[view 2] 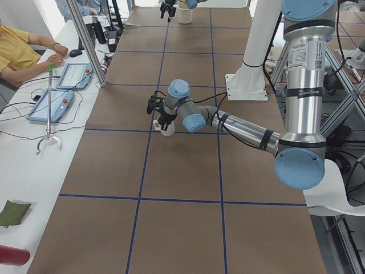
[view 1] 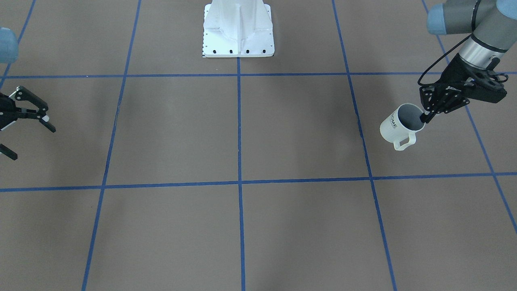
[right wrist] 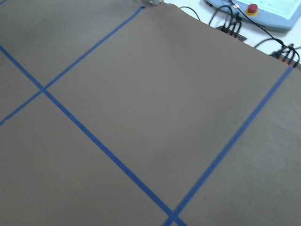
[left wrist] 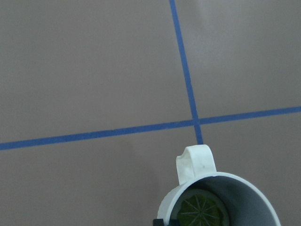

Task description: Left arm hands cup to right arm to dump lemon

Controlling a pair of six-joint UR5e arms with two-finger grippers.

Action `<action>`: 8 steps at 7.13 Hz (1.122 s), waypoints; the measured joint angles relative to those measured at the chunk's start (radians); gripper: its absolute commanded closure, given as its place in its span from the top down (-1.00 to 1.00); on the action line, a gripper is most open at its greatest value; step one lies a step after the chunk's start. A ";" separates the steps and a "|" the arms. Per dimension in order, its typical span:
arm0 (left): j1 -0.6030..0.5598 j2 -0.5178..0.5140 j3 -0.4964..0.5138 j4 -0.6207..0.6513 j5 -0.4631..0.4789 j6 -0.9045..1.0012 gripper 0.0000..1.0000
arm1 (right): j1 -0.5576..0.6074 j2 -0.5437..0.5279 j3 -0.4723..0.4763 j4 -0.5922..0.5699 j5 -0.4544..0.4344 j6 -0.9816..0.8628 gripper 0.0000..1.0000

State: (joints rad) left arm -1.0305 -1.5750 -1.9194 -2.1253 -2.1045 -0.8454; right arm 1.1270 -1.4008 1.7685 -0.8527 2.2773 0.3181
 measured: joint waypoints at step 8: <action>0.046 -0.614 0.093 0.296 0.016 -0.538 -1.00 | -0.630 0.360 -0.174 0.359 -1.071 0.071 0.91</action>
State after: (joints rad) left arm -0.9845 -2.1891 -1.8267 -1.8296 -2.0881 -1.3837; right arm 0.4965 -1.0410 1.5946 -0.4940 1.2066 0.3890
